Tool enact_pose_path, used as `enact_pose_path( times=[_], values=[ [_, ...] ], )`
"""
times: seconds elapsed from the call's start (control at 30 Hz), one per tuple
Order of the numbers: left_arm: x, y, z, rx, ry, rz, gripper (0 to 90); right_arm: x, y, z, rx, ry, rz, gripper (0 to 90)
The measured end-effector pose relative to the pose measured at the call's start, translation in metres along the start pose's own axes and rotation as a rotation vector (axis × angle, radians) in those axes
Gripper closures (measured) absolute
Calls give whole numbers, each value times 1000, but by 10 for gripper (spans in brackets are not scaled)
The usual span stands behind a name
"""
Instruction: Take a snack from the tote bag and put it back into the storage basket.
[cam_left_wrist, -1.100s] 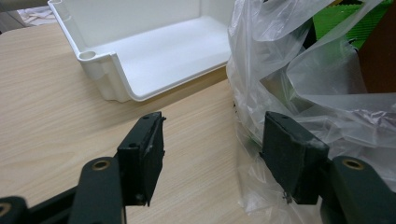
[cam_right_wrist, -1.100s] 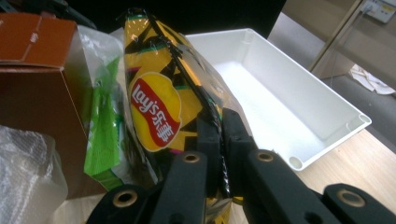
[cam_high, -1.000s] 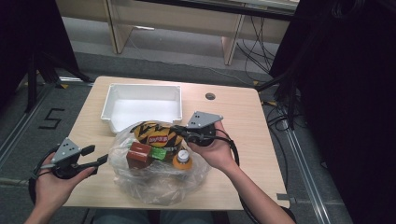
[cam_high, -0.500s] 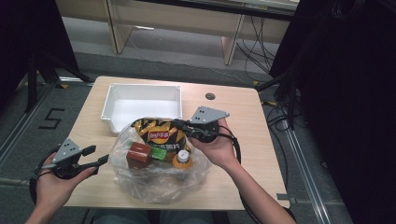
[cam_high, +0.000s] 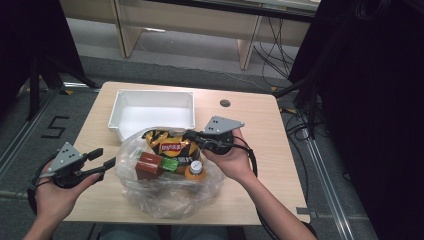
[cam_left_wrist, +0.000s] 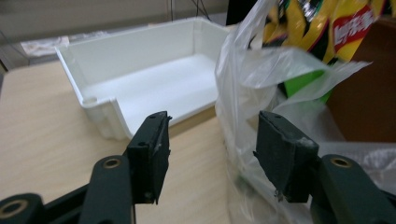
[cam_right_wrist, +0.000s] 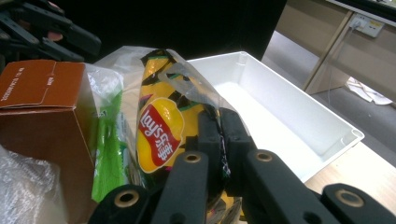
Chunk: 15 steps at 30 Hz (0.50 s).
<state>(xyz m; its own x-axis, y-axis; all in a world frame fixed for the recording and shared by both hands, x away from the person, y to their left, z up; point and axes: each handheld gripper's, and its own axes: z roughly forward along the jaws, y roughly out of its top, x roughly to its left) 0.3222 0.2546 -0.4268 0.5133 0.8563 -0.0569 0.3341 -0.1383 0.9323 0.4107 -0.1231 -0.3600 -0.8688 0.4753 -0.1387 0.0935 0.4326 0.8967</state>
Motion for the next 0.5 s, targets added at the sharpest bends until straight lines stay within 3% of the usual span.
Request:
enact_pose_path(
  times=[0.07,0.23,0.27,0.3,0.37,0.43,0.5],
  values=[
    [-4,0,2,1,-11,21,452,-3,-2,1,10,20,1,891],
    [-7,-3,4,25,-19,35,457,-5,-6,2,23,13,30,826],
    [-7,-3,4,25,-19,35,457,-6,-8,2,25,5,30,804],
    [-7,-3,5,24,-18,35,457,-5,-9,0,52,14,64,802],
    [-6,-4,4,26,-16,33,457,-6,-12,1,39,17,54,794],
    [-5,-5,4,29,-14,31,458,-5,-15,0,70,23,92,770],
    [-5,-6,4,29,-12,29,458,-6,-17,2,70,18,81,727]
  ],
)
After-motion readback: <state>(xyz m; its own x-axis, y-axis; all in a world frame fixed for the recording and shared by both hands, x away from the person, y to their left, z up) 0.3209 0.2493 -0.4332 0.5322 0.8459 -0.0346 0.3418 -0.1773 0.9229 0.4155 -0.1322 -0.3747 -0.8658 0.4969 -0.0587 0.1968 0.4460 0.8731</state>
